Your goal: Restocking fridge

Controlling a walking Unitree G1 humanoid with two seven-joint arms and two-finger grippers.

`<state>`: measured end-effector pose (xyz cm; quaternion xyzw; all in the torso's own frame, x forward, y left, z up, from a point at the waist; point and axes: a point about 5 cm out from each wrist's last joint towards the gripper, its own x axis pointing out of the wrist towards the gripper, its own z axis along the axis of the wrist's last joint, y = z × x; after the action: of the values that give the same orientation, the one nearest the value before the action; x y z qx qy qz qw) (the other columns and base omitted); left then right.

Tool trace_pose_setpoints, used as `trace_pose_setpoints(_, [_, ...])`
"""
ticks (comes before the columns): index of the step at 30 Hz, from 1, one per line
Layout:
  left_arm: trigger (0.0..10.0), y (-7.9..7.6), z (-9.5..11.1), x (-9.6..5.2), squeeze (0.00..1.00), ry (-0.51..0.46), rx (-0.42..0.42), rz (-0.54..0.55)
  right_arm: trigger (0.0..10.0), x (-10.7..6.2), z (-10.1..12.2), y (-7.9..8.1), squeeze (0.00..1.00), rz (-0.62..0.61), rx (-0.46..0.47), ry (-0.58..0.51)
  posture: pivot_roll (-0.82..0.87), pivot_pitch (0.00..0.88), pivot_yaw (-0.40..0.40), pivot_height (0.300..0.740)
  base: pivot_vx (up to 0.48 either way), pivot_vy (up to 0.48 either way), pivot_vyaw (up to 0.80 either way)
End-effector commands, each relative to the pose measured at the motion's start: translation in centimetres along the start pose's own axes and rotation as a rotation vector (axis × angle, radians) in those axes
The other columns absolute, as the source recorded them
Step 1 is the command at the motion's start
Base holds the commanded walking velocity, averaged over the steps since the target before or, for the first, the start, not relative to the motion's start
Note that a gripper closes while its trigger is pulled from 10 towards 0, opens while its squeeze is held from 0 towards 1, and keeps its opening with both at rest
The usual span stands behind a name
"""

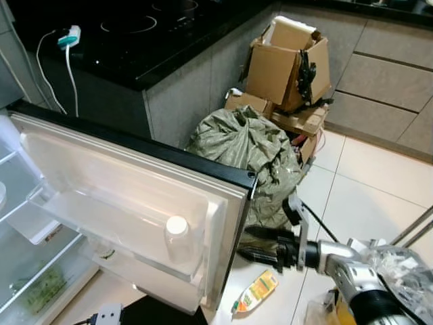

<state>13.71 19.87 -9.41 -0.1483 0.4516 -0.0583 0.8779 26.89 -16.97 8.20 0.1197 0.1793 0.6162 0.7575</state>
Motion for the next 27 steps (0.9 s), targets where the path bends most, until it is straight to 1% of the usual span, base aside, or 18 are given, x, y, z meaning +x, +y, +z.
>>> trace_pose_setpoints(1, [10.0, -0.5, -2.2, -0.3, 0.00, 0.076, -0.019, -0.007, 10.0, 0.3, -0.1, 0.7, 0.00, 0.065, 0.017, 0.010, -0.04, 0.108, -0.016, 0.740, 0.000, 0.000, 0.00])
trace_pose_setpoints(8, [10.0, -0.7, -2.0, -0.1, 0.00, 0.073, -0.015, -0.011, 10.0, 0.2, -0.8, 1.5, 0.00, 0.109, 0.059, 0.036, -0.04, 0.108, -0.018, 0.740, 0.000, 0.000, 0.00])
trace_pose_setpoints(9, [10.0, -0.8, -2.1, -0.1, 0.00, 0.075, -0.015, -0.010, 10.0, 0.1, -1.2, 1.3, 0.00, 0.082, 0.063, 0.046, -0.04, 0.108, -0.018, 0.740, 0.000, 0.000, 0.00])
trace_pose_setpoints(10, [10.0, -0.8, -2.1, -0.1, 0.00, 0.075, -0.015, -0.010, 10.0, 0.1, -1.2, 1.3, 0.00, 0.082, 0.063, 0.046, -0.04, 0.108, -0.018, 0.740, 0.000, 0.000, 0.00])
trace_pose_setpoints(12, [10.0, -0.8, -2.1, -0.1, 0.00, 0.080, -0.015, -0.006, 10.0, -0.4, -2.0, 0.9, 0.00, 0.018, 0.074, 0.075, -0.04, 0.108, -0.018, 0.740, 0.000, 0.000, 0.00])
trace_pose_setpoints(13, [10.0, -0.8, -2.1, -0.1, 0.00, 0.080, -0.015, -0.006, 10.0, -0.4, -2.0, 0.9, 0.00, 0.018, 0.074, 0.075, -0.04, 0.108, -0.018, 0.740, 0.000, 0.000, 0.00])
trace_pose_setpoints(14, [10.0, -0.7, -2.4, -0.1, 0.00, 0.100, -0.006, 0.010, 10.0, -1.2, -3.4, 0.2, 0.00, -0.076, 0.102, 0.117, -0.05, 0.107, -0.018, 0.740, 0.000, 0.000, 0.00])
trace_pose_setpoints(15, [10.0, -0.7, -2.4, -0.1, 0.00, 0.100, -0.006, 0.010, 10.0, -1.2, -3.4, 0.2, 0.00, -0.076, 0.102, 0.117, -0.05, 0.107, -0.018, 0.740, 0.000, 0.000, 0.00])
trace_pose_setpoints(16, [10.0, -0.7, -2.4, -0.1, 0.00, 0.105, -0.004, 0.014, 10.0, -1.6, -3.8, 0.1, 0.00, -0.105, 0.113, 0.129, -0.05, 0.107, -0.018, 0.740, 0.000, 0.000, 0.00])
trace_pose_setpoints(17, [10.0, -0.7, -2.5, -0.1, 0.00, 0.108, -0.005, 0.018, 10.0, -2.1, -4.5, -0.3, 0.00, -0.163, 0.116, 0.152, -0.05, 0.107, -0.018, 0.740, 0.000, 0.000, 0.00])
trace_pose_setpoints(18, [10.0, -0.7, -2.5, -0.1, 0.00, 0.108, -0.005, 0.018, 10.0, -2.1, -4.5, -0.3, 0.00, -0.163, 0.116, 0.152, -0.05, 0.107, -0.018, 0.740, 0.000, 0.000, 0.00])
trace_pose_setpoints(20, [10.0, -0.6, -2.5, -0.2, 0.00, 0.111, -0.004, 0.022, 10.0, -3.0, -5.7, -1.0, 0.00, -0.287, 0.145, 0.177, -0.05, 0.107, -0.018, 0.740, 0.000, 0.000, 0.00])
trace_pose_setpoints(21, [10.0, -0.6, -2.5, -0.2, 0.00, 0.112, -0.003, 0.024, 10.0, -3.6, -6.4, -1.6, 0.00, -0.392, 0.152, 0.187, -0.05, 0.107, -0.017, 0.740, 0.000, 0.000, 0.00])
trace_pose_setpoints(22, [10.0, -0.6, -2.5, -0.2, 0.00, 0.115, -0.002, 0.027, 10.0, -4.3, -7.2, -2.3, 0.00, -0.530, 0.169, 0.184, -0.05, 0.107, -0.017, 0.740, 0.000, 0.000, 0.00])
trace_pose_setpoints(23, [10.0, -0.6, -2.5, -0.2, 0.00, 0.117, 0.002, 0.029, 10.0, -4.6, -7.7, -2.5, 0.00, -0.587, 0.167, 0.194, -0.05, 0.107, -0.017, 0.740, 0.000, 0.000, 0.00])
trace_pose_setpoints(24, [10.0, -0.6, -2.5, -0.2, 0.00, 0.117, 0.002, 0.029, 10.0, -4.6, -7.7, -2.5, 0.00, -0.587, 0.167, 0.194, -0.05, 0.107, -0.017, 0.740, 0.000, 0.000, 0.00])
trace_pose_setpoints(26, [10.0, -0.6, -2.5, -0.1, 0.00, 0.122, 0.013, 0.033, 10.0, -5.2, -9.1, -2.8, 0.00, -0.711, 0.208, 0.220, -0.05, 0.106, -0.018, 0.740, 0.000, 0.000, 0.00])
trace_pose_setpoints(27, [10.0, -0.6, -2.5, -0.1, 0.00, 0.122, 0.013, 0.033, 10.0, -5.2, -9.1, -2.8, 0.00, -0.711, 0.208, 0.220, -0.05, 0.106, -0.018, 0.740, 0.000, 0.000, 0.00])
